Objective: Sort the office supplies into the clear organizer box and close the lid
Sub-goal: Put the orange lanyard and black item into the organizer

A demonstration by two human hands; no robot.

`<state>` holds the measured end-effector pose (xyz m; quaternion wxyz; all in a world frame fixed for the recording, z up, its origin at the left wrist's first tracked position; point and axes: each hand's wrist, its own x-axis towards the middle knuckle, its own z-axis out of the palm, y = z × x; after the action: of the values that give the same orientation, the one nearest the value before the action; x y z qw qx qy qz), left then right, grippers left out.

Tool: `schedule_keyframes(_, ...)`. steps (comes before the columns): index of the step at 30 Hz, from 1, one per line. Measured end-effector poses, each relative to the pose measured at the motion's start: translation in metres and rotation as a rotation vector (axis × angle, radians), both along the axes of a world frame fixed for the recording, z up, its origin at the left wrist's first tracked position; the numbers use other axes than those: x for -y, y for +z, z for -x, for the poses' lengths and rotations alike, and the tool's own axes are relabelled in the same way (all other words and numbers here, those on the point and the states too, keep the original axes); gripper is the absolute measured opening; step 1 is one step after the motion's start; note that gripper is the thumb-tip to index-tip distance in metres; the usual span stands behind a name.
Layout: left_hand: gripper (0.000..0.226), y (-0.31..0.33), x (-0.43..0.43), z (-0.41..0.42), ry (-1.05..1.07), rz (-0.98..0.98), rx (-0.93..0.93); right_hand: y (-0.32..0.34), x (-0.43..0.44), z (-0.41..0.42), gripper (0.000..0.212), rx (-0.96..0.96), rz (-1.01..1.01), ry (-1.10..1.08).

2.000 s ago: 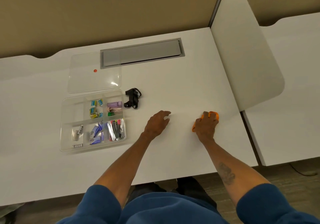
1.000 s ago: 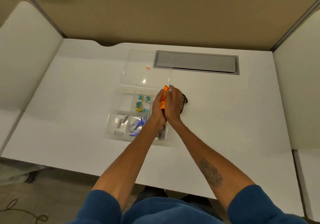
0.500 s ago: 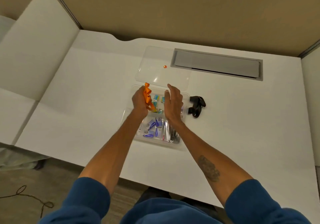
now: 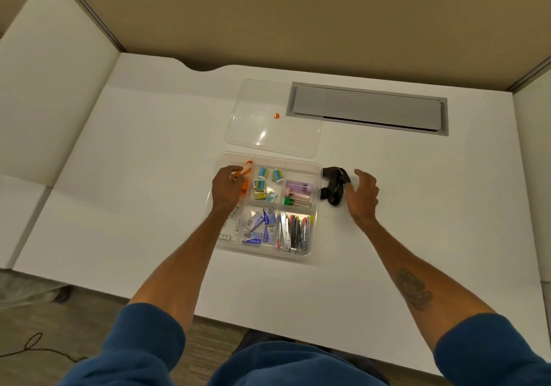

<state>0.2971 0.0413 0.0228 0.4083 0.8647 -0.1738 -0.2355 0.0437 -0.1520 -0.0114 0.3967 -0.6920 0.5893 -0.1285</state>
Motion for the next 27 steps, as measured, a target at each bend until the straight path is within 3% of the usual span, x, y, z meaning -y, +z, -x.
schedule_keyframes(4, 0.026, -0.015, -0.001, 0.008, -0.161, -0.105, 0.18, -0.002, 0.005, -0.001, 0.081, -0.084, -0.088, 0.223)
schedule_keyframes(11, 0.032, -0.011, 0.009, 0.023, -0.144, -0.079, 0.28, 0.001, 0.023, -0.03, 0.117, -0.335, -0.127, 0.551)
schedule_keyframes(13, 0.034, -0.014, 0.01, 0.023, -0.121, -0.064, 0.271, -0.001, 0.021, -0.033, 0.108, -0.421, -0.092, 0.614)
schedule_keyframes(15, 0.034, -0.017, 0.012, 0.026, -0.106, -0.045, 0.257, -0.005, 0.014, -0.032, 0.083, -0.443, 0.003, 0.647)
schedule_keyframes(18, 0.03, -0.023, 0.015, 0.031, -0.078, 0.014, 0.239, -0.014, -0.002, -0.025, 0.041, -0.295, 0.151, 0.601)
schedule_keyframes(20, 0.025, -0.024, 0.019, 0.037, -0.046, 0.102, 0.223, -0.02, -0.009, -0.019, 0.025, -0.202, 0.182, 0.559)
schedule_keyframes(22, 0.022, -0.016, 0.025, 0.048, -0.022, 0.186, 0.204, -0.024, -0.013, -0.012, 0.018, -0.133, 0.172, 0.462)
schedule_keyframes(27, 0.022, 0.002, 0.046, 0.073, -0.083, 0.286, 0.199, -0.009, -0.006, -0.01, 0.015, 0.011, 0.01, -0.036)
